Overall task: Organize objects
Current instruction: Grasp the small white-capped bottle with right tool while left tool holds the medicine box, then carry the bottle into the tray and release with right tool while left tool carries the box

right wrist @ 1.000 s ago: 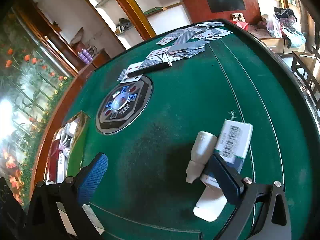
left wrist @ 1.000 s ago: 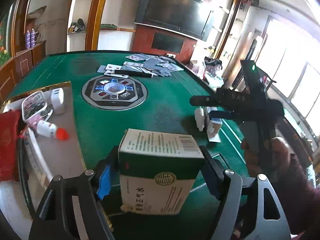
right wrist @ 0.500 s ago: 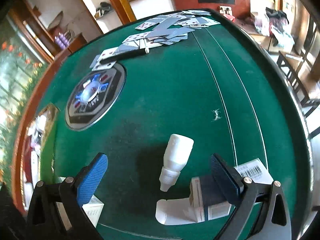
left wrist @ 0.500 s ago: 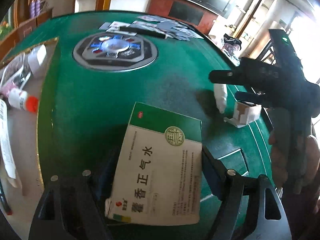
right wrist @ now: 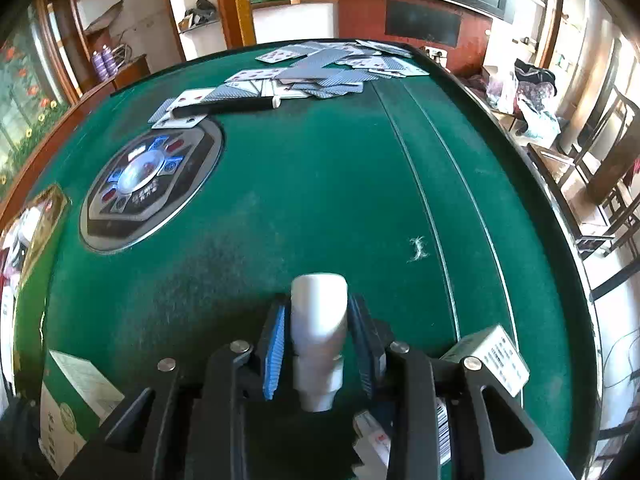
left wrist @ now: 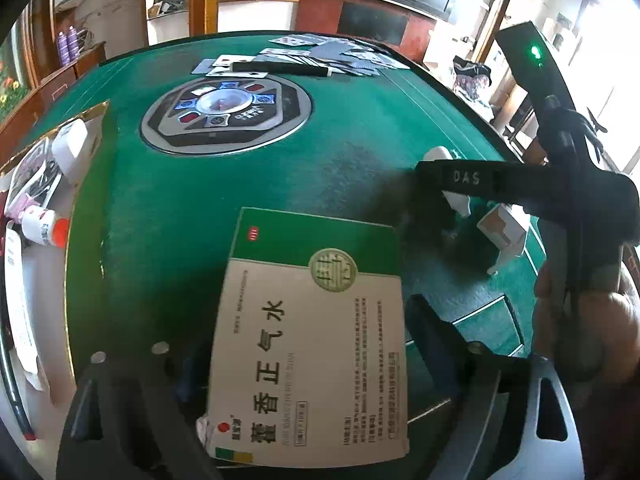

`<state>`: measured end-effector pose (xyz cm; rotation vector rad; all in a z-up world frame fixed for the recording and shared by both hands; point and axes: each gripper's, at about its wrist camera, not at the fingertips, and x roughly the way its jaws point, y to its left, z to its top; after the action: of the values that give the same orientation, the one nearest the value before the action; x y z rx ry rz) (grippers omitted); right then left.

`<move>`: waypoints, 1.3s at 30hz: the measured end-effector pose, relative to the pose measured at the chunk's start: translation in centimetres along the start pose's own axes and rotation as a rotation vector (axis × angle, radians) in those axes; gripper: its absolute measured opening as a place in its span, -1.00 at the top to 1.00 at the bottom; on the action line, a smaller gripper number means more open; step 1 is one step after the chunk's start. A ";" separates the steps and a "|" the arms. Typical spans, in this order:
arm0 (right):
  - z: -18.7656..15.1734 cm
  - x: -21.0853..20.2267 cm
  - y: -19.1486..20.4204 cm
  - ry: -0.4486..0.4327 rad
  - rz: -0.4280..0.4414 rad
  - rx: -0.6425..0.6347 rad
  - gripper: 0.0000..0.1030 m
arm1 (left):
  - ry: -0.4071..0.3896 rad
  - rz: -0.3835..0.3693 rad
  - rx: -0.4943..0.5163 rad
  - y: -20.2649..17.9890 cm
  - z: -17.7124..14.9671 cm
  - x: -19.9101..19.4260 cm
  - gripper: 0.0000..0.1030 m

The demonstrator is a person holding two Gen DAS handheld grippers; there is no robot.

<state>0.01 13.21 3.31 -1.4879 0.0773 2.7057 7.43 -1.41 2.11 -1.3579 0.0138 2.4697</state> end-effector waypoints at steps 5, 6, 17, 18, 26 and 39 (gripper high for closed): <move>-0.6 -0.5 0.4 -0.014 0.017 -0.020 0.44 | -0.019 -0.021 -0.007 0.3 0.1 -0.2 -0.38; -0.7 -0.6 0.4 -0.012 0.033 -0.015 0.44 | -0.023 -0.034 -0.020 0.7 0.1 -0.3 -0.37; -2.1 -2.5 -0.1 -0.007 0.205 0.050 0.44 | -0.097 -0.163 -0.150 3.3 -0.5 -4.0 -0.37; -2.1 -3.0 0.1 -0.012 0.220 0.051 0.44 | -0.114 -0.169 -0.156 3.4 -0.6 -4.8 -0.37; -2.0 -7.4 2.5 -0.098 0.337 0.005 0.44 | -0.258 -0.156 -0.198 6.6 -2.0 -11.6 -0.37; -2.4 -10.8 15.2 -0.068 0.565 -0.238 0.43 | -0.266 0.132 -0.467 19.3 -7.0 -15.0 -0.38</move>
<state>6.75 -2.35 11.37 -1.6361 0.2087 3.3081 15.17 -24.94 7.81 -1.2038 -0.5849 2.8658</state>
